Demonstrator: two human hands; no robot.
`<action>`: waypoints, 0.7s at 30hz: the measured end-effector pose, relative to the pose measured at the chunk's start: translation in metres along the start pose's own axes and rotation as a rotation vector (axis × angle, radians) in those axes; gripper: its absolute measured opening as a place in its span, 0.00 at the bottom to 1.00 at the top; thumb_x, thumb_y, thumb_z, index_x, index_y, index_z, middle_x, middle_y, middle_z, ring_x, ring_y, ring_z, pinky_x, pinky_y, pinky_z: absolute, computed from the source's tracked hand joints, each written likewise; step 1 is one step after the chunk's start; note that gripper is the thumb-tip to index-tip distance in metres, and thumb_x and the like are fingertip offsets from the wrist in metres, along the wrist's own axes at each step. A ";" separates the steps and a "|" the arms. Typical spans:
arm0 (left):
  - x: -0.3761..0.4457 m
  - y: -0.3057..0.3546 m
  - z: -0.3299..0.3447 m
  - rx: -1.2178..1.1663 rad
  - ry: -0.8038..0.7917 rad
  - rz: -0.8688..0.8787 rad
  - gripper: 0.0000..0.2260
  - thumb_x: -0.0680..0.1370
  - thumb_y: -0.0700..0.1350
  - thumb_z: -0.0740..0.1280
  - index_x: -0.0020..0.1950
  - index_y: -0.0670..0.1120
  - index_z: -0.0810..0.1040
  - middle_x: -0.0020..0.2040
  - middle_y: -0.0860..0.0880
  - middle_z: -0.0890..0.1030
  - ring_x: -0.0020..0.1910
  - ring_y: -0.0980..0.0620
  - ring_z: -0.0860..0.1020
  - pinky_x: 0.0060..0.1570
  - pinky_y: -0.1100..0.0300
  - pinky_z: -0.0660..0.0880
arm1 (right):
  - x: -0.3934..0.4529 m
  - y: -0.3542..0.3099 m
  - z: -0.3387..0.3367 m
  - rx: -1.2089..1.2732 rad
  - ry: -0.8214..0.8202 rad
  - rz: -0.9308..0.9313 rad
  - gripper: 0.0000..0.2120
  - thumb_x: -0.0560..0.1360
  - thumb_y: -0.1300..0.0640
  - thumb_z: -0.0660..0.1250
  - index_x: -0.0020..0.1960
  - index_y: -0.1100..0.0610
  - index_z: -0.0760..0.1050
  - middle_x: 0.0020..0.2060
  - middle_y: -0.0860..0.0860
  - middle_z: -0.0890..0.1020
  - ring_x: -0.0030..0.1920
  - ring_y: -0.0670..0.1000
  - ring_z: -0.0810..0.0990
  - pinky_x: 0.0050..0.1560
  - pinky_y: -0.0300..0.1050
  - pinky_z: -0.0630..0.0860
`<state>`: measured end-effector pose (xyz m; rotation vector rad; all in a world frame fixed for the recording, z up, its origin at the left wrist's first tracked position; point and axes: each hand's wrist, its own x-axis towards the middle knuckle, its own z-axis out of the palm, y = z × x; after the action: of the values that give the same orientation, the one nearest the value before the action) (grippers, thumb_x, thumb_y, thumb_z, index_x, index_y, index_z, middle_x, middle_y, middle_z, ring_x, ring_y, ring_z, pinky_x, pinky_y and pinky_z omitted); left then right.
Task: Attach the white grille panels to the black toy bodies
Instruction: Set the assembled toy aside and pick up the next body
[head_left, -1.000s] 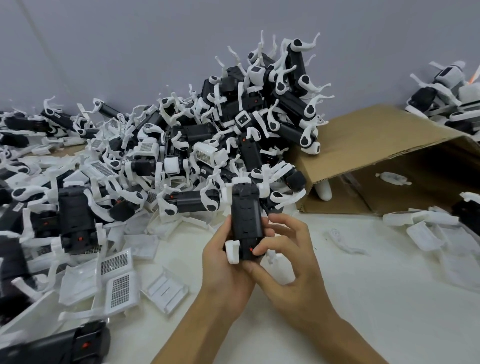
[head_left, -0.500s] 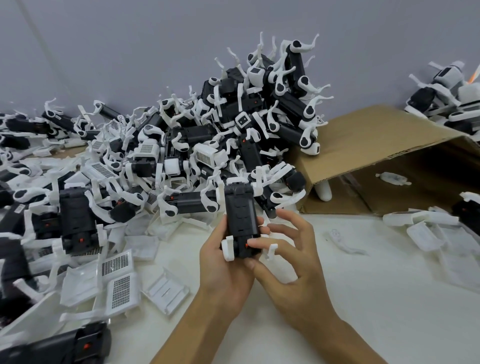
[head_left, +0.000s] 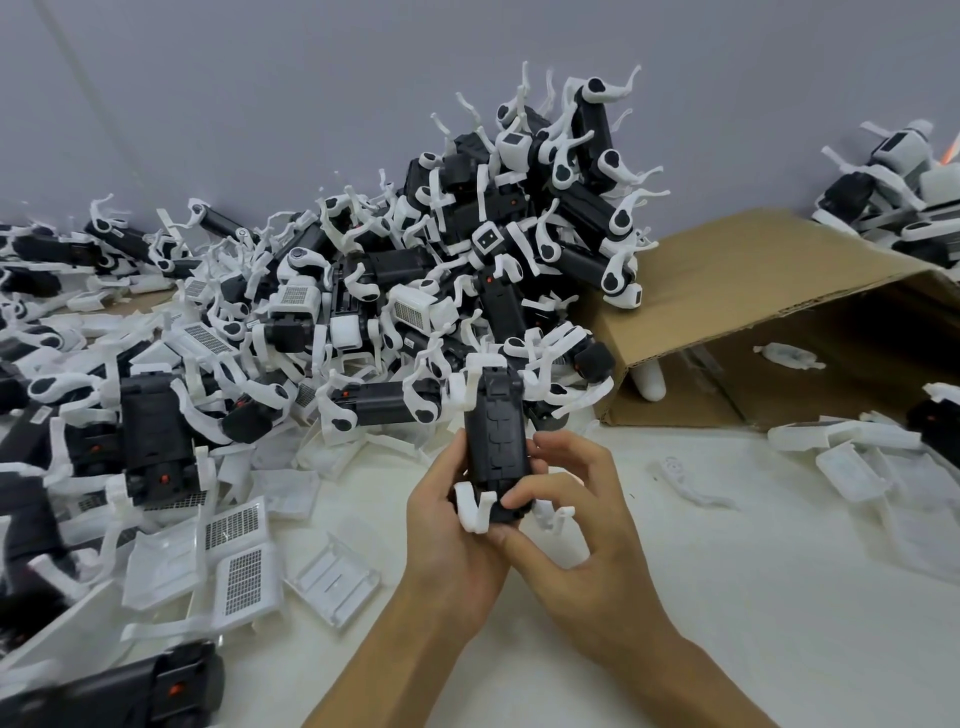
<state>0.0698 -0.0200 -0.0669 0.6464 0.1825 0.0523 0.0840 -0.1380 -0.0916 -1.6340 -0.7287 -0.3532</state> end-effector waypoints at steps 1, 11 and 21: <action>0.000 0.000 0.000 -0.009 0.005 0.001 0.20 0.79 0.53 0.63 0.50 0.38 0.86 0.43 0.40 0.82 0.40 0.47 0.83 0.38 0.58 0.81 | 0.000 0.000 0.000 -0.002 0.009 -0.004 0.14 0.68 0.62 0.78 0.47 0.47 0.79 0.65 0.51 0.72 0.68 0.49 0.74 0.65 0.31 0.68; 0.000 0.003 0.001 -0.040 0.044 -0.026 0.21 0.81 0.53 0.61 0.54 0.36 0.83 0.45 0.39 0.79 0.42 0.46 0.79 0.39 0.57 0.81 | 0.000 -0.002 0.000 -0.026 -0.022 0.047 0.14 0.70 0.58 0.76 0.52 0.43 0.85 0.69 0.45 0.70 0.69 0.50 0.73 0.62 0.29 0.68; -0.001 0.003 0.001 -0.073 0.020 -0.020 0.18 0.79 0.51 0.62 0.57 0.37 0.78 0.46 0.39 0.79 0.44 0.46 0.80 0.44 0.57 0.78 | 0.000 -0.003 0.000 -0.012 0.016 0.014 0.10 0.69 0.61 0.76 0.44 0.48 0.82 0.67 0.49 0.72 0.66 0.52 0.75 0.64 0.33 0.70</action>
<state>0.0691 -0.0179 -0.0643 0.5714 0.2051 0.0460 0.0822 -0.1377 -0.0886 -1.6450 -0.7041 -0.3606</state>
